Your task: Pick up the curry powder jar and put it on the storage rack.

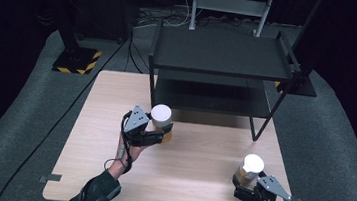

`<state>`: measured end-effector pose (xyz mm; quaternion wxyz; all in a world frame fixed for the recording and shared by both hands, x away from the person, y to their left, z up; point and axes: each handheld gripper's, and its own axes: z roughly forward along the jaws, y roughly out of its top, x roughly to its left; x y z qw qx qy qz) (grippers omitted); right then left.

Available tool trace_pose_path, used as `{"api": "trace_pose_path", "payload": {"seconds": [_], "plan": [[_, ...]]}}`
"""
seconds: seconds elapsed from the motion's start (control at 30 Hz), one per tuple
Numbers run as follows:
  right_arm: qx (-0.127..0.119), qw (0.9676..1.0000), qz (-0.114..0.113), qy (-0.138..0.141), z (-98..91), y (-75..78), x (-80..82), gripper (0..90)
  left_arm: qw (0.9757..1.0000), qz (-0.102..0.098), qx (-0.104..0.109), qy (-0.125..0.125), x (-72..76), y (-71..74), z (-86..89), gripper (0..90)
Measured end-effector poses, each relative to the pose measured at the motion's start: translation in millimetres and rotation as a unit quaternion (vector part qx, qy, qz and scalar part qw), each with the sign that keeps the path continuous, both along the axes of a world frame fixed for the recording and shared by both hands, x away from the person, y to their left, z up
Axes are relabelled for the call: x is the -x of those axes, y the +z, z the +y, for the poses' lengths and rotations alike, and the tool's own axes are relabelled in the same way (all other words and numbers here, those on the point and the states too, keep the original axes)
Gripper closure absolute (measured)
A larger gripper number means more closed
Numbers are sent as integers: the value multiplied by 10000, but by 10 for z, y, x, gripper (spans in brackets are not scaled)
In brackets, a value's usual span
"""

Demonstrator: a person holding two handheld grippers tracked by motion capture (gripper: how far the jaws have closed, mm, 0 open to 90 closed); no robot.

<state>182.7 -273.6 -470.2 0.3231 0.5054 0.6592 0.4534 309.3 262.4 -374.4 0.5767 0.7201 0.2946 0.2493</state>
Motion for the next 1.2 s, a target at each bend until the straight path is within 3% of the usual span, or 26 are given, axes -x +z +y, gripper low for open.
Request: {"api": "trace_pose_path", "payload": {"seconds": [1.2], "plan": [[4, 10000, -2, -39, 11, 0, 4, 20, 9998, -12, 39, -179, -282, 314, 54, 349]]}}
